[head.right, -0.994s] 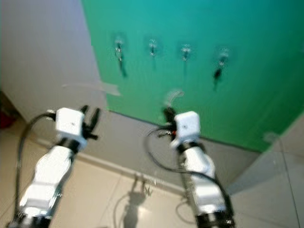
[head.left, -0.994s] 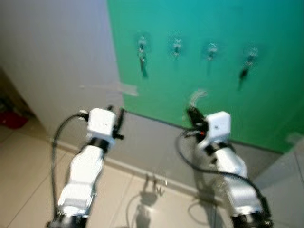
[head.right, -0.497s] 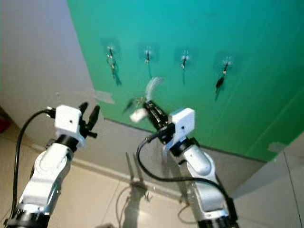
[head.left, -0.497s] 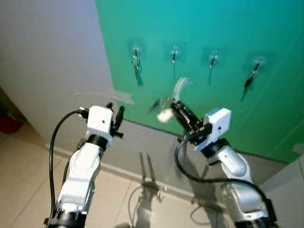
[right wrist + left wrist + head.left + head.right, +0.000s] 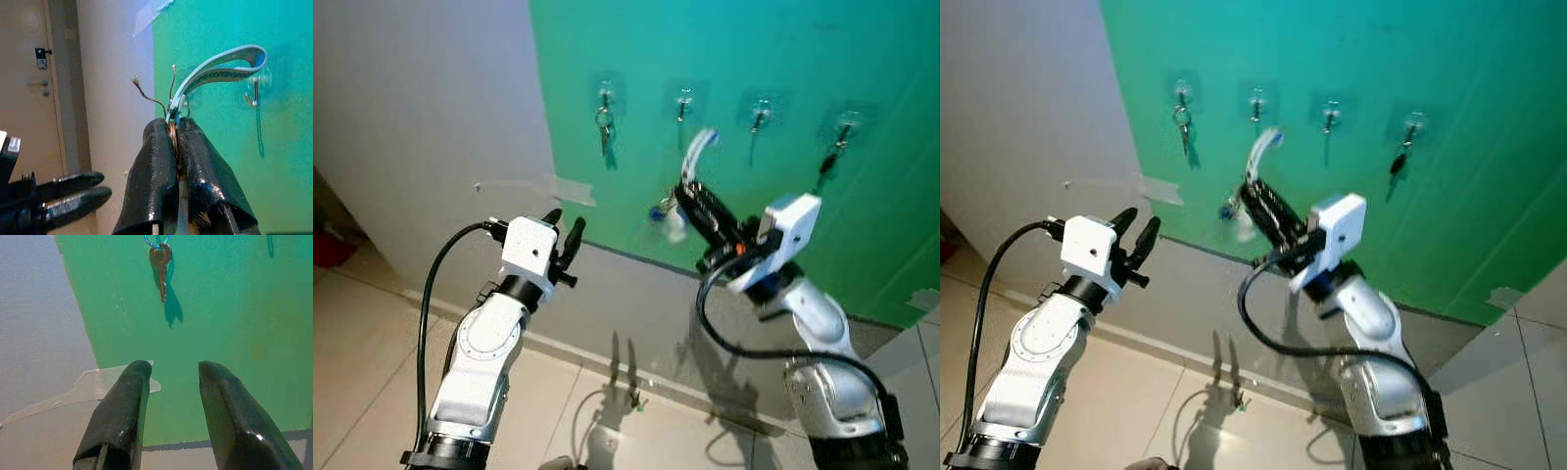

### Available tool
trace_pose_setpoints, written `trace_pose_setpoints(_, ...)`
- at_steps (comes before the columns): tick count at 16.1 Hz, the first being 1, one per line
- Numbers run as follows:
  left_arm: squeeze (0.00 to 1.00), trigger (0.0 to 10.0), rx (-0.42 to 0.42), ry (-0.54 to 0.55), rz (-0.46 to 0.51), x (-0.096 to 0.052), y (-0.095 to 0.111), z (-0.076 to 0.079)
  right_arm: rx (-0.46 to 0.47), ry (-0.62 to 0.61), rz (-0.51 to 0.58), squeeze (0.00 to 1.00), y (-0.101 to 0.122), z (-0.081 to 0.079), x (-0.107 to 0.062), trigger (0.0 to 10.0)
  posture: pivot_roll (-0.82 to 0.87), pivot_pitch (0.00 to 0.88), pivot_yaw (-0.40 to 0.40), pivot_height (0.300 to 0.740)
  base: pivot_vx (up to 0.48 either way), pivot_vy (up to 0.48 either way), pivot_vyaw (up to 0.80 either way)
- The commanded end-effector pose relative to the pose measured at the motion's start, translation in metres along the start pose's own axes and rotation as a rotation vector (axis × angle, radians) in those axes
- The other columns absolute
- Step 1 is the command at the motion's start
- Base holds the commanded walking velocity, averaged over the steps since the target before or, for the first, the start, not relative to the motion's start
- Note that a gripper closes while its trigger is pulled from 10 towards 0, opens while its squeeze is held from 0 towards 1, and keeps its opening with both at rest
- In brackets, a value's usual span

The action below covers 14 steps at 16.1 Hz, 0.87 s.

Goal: Hang keys on a hook

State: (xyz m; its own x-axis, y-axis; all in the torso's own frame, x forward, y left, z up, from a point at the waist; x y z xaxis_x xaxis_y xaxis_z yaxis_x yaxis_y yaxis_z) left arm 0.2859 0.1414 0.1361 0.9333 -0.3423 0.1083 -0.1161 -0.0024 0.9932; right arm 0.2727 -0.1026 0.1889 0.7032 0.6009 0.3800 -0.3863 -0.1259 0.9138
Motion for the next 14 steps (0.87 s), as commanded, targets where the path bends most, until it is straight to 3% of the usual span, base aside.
trace_pose_setpoints(1, 0.0, 10.0, -0.001, -0.036, 0.022, 0.0, 0.007, 0.006, 0.013, 0.007, 0.007, 0.0, 0.001, 0.001, 0.007, 10.0, -0.05, 0.035, 0.002, 0.74, 0.0, 0.0, 0.0)
trace_pose_setpoints(4, 0.0, 10.0, -0.033, -0.085, 0.02, 0.001, 0.011, 0.012, -0.011, 0.008, 0.027, 0.0, 0.004, 0.002, 0.026, 10.0, -0.06, 0.044, 0.008, 0.74, 0.0, 0.0, 0.0)
trace_pose_setpoints(6, 0.0, 10.0, -0.065, -0.25, -0.006, -0.002, 0.009, 0.031, -0.037, -0.033, 0.062, 0.0, 0.011, 0.009, 0.041, 10.0, -0.07, 0.051, 0.009, 0.74, 0.0, 0.0, 0.0)
trace_pose_setpoints(7, 0.0, 10.0, -0.056, -0.267, -0.019, -0.004, 0.007, 0.033, -0.035, -0.041, 0.069, 0.0, 0.011, 0.01, 0.043, 10.0, -0.07, 0.05, 0.006, 0.74, 0.0, 0.0, 0.0)
trace_pose_setpoints(14, 0.0, 10.0, -0.02, -0.212, -0.045, -0.006, 0.003, 0.027, -0.061, -0.082, 0.104, 0.0, 0.013, 0.017, 0.063, 10.0, -0.06, 0.059, -0.011, 0.74, 0.0, 0.0, 0.0)
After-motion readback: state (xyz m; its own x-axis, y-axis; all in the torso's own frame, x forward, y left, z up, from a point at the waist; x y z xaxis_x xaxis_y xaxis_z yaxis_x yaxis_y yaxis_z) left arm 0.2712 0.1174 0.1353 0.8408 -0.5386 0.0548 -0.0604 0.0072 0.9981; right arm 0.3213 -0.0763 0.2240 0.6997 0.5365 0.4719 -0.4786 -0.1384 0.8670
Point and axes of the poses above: a point about 5 cm out from each wrist's last joint towards the gripper, its own x axis pointing out of the wrist towards the gripper, its own y axis along the axis of the wrist's last joint, z = x × y, the point moved 1 cm from there along x, pointing out of the wrist towards the gripper, and after that the axes turned 10 degrees about -x, right-handed, at the moved point
